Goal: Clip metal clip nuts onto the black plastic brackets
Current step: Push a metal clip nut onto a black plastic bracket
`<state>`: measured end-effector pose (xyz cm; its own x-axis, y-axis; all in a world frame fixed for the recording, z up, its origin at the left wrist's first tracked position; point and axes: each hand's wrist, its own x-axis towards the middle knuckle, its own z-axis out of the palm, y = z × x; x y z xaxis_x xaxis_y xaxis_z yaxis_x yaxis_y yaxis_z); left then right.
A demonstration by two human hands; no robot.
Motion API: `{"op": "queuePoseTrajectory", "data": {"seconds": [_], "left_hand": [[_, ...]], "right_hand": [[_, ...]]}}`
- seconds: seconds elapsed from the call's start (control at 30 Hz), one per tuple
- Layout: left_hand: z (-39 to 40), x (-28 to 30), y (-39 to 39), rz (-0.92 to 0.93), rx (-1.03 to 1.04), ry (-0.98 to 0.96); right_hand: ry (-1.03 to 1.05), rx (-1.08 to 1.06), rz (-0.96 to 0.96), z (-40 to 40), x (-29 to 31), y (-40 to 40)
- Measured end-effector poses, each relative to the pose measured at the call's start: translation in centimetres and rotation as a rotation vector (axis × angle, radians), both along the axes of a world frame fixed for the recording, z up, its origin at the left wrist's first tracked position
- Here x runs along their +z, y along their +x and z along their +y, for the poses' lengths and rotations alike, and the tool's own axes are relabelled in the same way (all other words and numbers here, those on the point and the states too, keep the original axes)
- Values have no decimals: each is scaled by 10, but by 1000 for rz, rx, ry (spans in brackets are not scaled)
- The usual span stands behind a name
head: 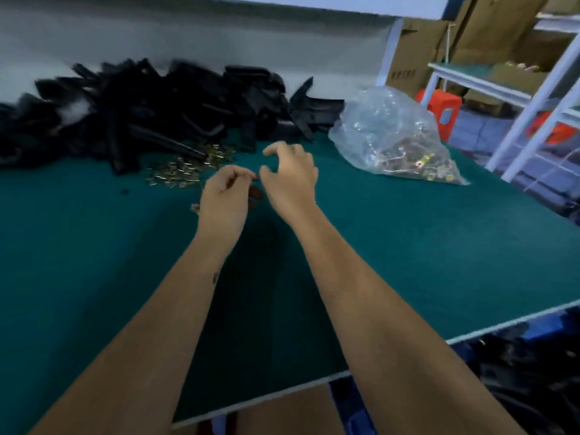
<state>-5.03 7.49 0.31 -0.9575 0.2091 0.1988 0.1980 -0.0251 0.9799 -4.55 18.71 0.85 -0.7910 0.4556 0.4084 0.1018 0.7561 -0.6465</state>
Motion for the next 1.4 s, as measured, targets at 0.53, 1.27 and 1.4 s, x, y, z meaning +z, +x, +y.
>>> {"op": "queuePoseTrajectory", "data": {"seconds": [0.53, 1.27, 1.4], "left_hand": [[-54, -7, -94, -323, 428, 450], [-60, -6, -109, -509, 331, 605], [-57, -4, -102, -430, 277, 511]], "right_hand": [[77, 245, -29, -35, -22, -97], [-759, -3, 358, -31, -19, -99], [-1052, -14, 403, -25, -16, -79]]}}
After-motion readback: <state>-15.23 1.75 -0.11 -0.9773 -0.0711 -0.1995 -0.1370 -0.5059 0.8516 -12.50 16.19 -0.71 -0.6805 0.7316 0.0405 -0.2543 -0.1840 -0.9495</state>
